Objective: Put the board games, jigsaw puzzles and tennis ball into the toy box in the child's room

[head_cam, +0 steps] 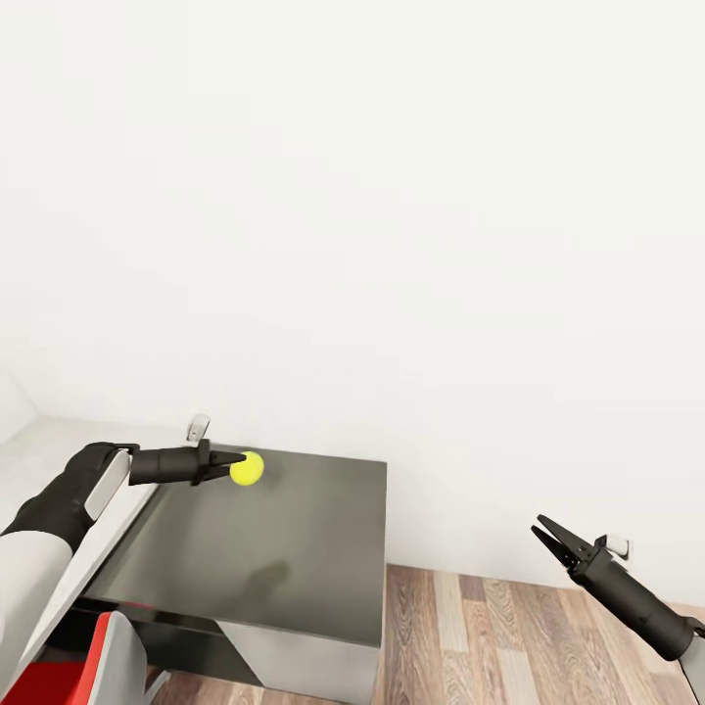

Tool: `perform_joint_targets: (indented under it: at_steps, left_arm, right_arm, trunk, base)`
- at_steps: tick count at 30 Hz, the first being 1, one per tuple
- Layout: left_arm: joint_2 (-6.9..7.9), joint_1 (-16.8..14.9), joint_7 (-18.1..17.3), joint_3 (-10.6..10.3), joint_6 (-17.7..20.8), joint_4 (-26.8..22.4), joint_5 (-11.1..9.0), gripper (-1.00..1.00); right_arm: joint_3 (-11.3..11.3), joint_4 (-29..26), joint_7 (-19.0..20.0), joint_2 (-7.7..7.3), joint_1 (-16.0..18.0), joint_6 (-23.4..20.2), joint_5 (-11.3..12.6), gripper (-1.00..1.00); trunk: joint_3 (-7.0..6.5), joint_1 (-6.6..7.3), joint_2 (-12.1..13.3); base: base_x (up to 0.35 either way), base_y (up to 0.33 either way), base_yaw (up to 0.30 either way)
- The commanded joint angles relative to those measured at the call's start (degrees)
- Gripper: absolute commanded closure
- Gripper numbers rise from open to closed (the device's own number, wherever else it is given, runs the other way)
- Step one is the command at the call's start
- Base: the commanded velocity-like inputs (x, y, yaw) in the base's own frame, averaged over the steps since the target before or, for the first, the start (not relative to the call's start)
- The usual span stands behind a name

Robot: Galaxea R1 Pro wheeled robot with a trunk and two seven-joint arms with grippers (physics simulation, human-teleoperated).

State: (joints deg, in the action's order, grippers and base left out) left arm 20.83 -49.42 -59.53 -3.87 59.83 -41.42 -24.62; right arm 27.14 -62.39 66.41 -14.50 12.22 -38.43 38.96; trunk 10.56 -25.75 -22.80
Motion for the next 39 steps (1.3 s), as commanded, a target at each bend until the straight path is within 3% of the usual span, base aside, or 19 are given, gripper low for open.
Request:
perform_joint_targets:
  at_steps: [1, 39]
  left_arm:
    - [0.06, -0.06, -0.41, -0.17, 0.17, 0.02, 0.09, 1.00]
    - [-0.09, -0.06, -0.41, -0.17, 0.02, 0.02, 0.10, 1.00]
  right_arm:
    - [0.02, 0.00, 0.04, 0.00, 0.03, -0.41, 0.26, -1.00]
    - [0.00, -0.02, 0.04, 0.09, 0.00, -0.41, 0.35, -1.00]
  trunk:
    - [0.02, -0.04, -0.11]
    - [-3.58, -0.04, -0.11]
  base:
    - [0.000, 0.000, 0.000]
    - [-0.032, -0.033, 0.014]
